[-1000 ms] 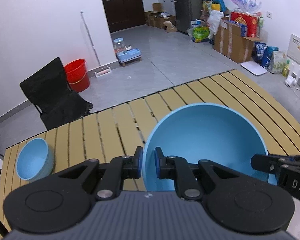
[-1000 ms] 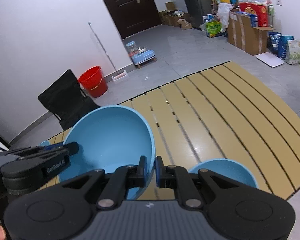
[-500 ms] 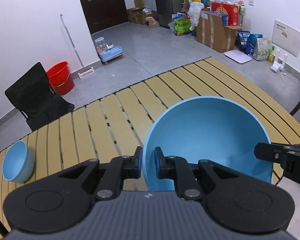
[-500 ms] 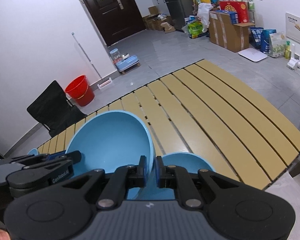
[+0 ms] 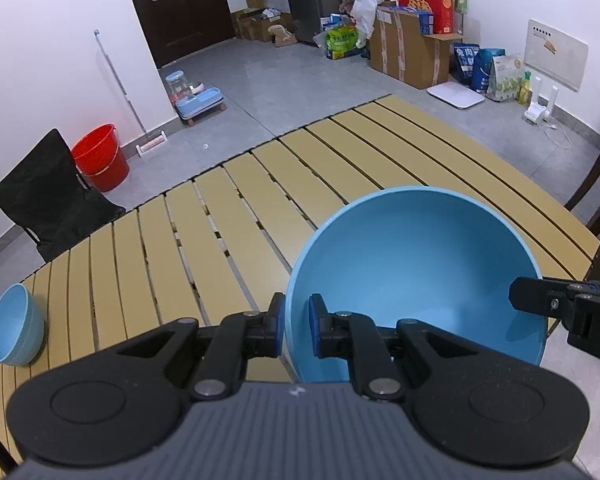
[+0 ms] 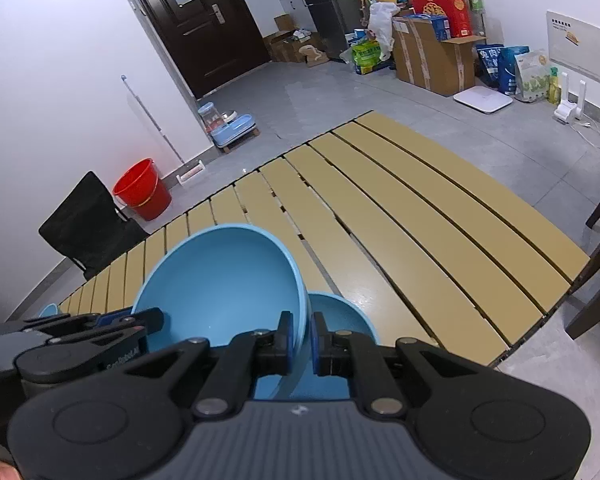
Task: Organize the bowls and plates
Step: 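Lower the right-held bowl into a placed bowl while the left gripper carries its bowl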
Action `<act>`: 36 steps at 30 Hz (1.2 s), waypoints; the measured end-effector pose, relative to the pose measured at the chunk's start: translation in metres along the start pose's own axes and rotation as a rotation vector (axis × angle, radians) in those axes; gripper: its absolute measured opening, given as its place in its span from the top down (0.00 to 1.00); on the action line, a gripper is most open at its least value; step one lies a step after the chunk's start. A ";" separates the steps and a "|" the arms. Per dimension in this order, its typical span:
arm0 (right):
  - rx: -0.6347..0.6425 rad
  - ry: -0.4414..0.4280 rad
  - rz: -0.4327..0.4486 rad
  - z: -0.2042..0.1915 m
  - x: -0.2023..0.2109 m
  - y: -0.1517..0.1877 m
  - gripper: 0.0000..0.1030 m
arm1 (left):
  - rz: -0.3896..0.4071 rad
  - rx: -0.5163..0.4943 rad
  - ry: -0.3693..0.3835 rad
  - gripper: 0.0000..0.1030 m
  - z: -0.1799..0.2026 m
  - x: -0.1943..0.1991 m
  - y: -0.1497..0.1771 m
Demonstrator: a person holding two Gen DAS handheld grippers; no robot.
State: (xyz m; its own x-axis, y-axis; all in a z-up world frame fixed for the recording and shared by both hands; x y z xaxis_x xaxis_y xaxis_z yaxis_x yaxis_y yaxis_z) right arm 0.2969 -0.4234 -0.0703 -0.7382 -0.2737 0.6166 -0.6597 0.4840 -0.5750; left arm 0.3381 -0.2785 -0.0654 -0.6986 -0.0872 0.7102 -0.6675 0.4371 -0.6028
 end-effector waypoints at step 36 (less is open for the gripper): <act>0.025 0.103 -0.049 0.031 -0.027 0.027 0.92 | -0.081 -0.062 0.017 0.87 0.042 -0.032 0.031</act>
State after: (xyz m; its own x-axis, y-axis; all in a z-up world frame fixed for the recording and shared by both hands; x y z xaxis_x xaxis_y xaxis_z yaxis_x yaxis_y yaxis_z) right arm 0.2941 -0.4291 -0.1194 -0.6874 -0.2094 0.6954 -0.6990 0.4505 -0.5554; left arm 0.3288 -0.3000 -0.1217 -0.6381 -0.1092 0.7622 -0.7038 0.4841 -0.5199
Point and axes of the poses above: each gripper's, at about its wrist camera, not at the fingertips, and x roughly against the way its jaws point, z to its right, y to its underside, the point moved 4 cm from there along -x, roughly the way its jaws point, and after that the axes turned 15 degrees about -y, right-handed, at the moved point
